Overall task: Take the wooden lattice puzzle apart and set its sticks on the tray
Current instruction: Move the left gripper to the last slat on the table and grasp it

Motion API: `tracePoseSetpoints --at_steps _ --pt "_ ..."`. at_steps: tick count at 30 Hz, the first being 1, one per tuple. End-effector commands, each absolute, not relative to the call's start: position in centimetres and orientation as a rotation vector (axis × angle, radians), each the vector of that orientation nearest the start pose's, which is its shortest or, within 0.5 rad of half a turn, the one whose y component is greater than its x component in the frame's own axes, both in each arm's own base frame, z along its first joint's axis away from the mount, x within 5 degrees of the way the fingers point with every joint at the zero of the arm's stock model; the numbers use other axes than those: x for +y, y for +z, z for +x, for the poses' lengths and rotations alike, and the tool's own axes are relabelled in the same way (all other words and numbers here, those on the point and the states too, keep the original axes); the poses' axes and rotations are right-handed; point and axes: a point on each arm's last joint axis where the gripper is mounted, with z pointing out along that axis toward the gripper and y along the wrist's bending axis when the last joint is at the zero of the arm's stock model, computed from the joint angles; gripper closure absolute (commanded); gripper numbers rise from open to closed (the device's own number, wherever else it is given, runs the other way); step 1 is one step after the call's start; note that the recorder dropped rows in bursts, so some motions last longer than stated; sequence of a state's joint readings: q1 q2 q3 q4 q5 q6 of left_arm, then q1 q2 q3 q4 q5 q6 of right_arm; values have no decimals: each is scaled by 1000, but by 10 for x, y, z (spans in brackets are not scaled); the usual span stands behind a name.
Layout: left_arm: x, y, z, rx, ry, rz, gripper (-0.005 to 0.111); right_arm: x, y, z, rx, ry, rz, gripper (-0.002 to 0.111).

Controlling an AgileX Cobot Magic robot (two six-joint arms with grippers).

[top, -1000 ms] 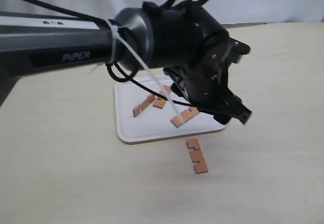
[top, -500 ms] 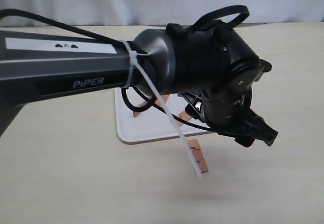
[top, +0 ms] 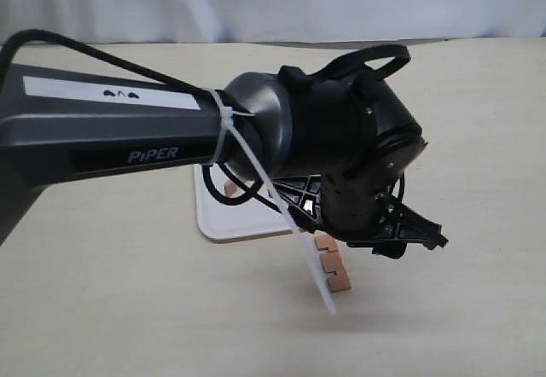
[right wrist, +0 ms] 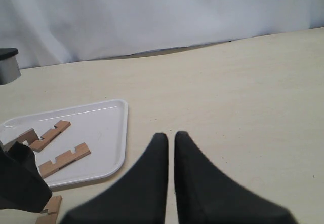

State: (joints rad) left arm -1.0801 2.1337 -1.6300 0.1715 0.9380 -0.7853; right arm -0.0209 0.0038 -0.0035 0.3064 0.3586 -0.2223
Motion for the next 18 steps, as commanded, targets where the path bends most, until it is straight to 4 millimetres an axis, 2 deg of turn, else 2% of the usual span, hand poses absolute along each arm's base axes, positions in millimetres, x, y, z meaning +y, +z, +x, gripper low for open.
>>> tracePoseSetpoints --at_steps 1,6,8,18 --pt "-384 150 221 2866 -45 496 37 8 183 54 1827 123 12 104" --pt "-386 126 223 2880 7 502 37 8 183 54 1827 123 12 104" --pt "-386 122 224 2875 20 497 37 8 183 54 1827 123 12 104" --pt "-391 120 230 2820 -42 426 37 8 183 54 1827 123 12 104"
